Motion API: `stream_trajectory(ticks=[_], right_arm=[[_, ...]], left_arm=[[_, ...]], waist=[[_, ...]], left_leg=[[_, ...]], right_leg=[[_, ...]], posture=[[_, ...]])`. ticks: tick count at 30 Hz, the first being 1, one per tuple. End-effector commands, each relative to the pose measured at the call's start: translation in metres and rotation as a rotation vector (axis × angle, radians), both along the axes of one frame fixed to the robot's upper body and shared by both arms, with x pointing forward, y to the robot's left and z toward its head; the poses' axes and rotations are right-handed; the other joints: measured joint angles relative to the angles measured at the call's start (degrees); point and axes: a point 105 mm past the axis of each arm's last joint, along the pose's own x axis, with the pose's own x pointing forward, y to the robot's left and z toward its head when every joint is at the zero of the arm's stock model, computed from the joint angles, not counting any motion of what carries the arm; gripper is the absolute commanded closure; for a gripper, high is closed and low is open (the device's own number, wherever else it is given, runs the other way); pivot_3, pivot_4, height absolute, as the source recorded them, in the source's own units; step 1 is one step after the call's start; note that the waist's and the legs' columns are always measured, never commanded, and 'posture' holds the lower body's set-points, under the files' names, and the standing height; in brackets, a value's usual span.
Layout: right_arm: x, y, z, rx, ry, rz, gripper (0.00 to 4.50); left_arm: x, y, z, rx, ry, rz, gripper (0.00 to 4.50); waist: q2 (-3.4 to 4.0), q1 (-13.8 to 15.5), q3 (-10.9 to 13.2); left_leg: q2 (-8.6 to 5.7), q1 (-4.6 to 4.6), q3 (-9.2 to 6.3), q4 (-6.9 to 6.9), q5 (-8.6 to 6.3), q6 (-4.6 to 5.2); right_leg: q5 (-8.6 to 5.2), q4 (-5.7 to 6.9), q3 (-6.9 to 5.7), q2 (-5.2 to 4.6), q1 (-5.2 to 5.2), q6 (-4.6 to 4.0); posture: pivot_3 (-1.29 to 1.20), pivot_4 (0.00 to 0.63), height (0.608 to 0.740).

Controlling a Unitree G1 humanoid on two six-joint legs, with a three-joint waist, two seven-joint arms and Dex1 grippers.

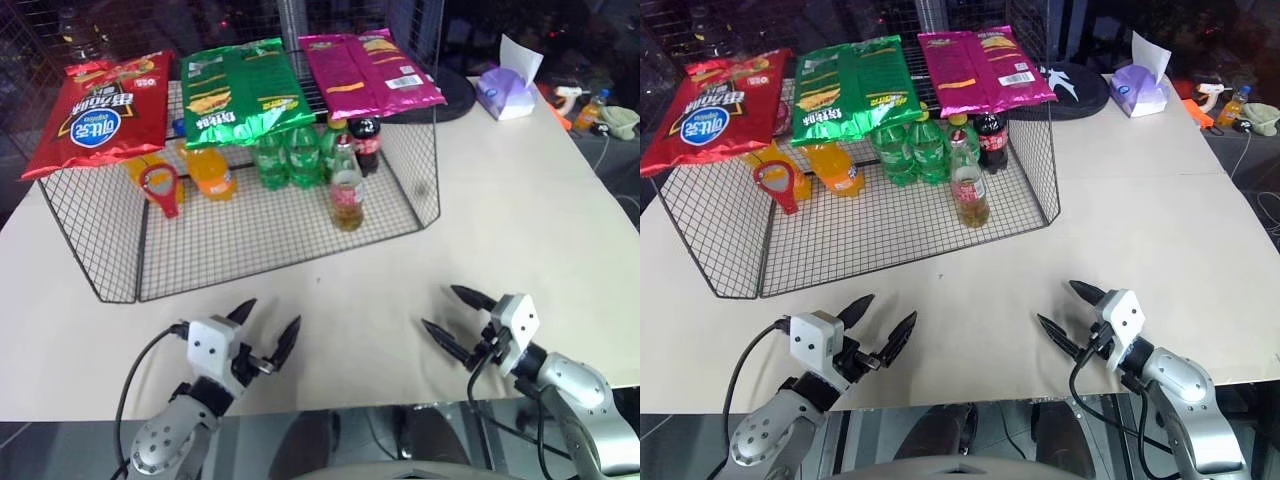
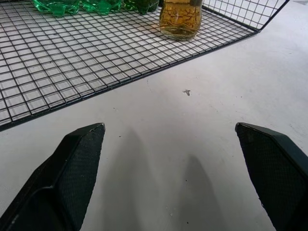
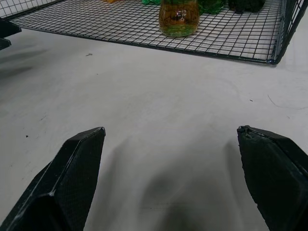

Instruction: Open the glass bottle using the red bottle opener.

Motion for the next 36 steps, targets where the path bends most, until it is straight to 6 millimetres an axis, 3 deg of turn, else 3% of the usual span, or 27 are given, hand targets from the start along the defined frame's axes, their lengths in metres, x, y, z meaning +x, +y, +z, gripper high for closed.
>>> stream_trajectory(ticks=[1, 13, 24, 26, 32, 36], right_arm=[[0.001, -0.001, 0.007, -0.023, -0.044, 0.022, 0.08], [0.006, 0.003, 0.007, -0.036, -0.054, 0.041, 0.08], [0.019, 0.019, 0.01, -0.027, -0.085, 0.075, 0.08], [0.023, 0.024, 0.017, -0.01, -0.108, 0.086, 0.08], [0.018, 0.052, 0.057, 0.17, -0.15, 0.242, 0.08], [0.007, 0.069, 0.086, 0.266, -0.176, 0.384, 0.08]], left_arm=[[-0.003, -0.002, 0.011, 0.037, -0.044, -0.029, 0.0], [0.003, 0.009, 0.013, 0.077, -0.035, -0.012, 0.0], [0.018, 0.023, 0.021, 0.07, -0.032, 0.037, 0.0], [0.023, 0.025, 0.026, 0.074, -0.05, 0.053, 0.0], [0.05, 0.052, 0.064, 0.071, -0.213, 0.224, 0.0], [0.067, 0.084, 0.099, 0.109, -0.347, 0.384, 0.0]], waist=[[0.0, 0.0, 0.0], [0.01, 0.0, 0.0], [0.02, 0.0, 0.0], [0.02, -0.1, 0.0], [0.01, 0.0, 0.0], [0.01, 0.0, 0.0]], left_leg=[[0.0, 0.0, 0.0, 0.0, 0.0, 0.0], [0.01, 0.01, 0.02, 0.25, 0.0, 0.0], [-0.01, 0.09, 0.06, 0.85, 0.0, 0.0], [-0.01, 0.1, 0.06, 0.87, 0.0, 0.0], [0.01, 0.09, -0.01, 0.89, 0.06, -0.1], [-0.02, 0.09, -0.01, 0.9, 0.06, -0.11]], right_leg=[[0.0, 0.0, 0.0, 0.02, 0.0, 0.0], [0.0, 0.2, 0.03, 0.17, 0.02, 0.0], [0.01, 0.91, 0.09, 0.2, 0.02, 0.0], [0.01, 0.95, 0.09, 0.22, 0.02, 0.01], [0.01, 1.03, 0.07, 0.25, 0.0, 0.0], [0.01, 1.02, 0.08, 0.25, -0.01, 0.0]], posture=[[0.0, 0.15, 0.74], [0.0, 0.15, 0.74], [0.0, 0.15, 0.74], [0.0, 0.15, 0.74], [0.0, 0.15, 0.74], [0.0, 0.15, 0.74]])
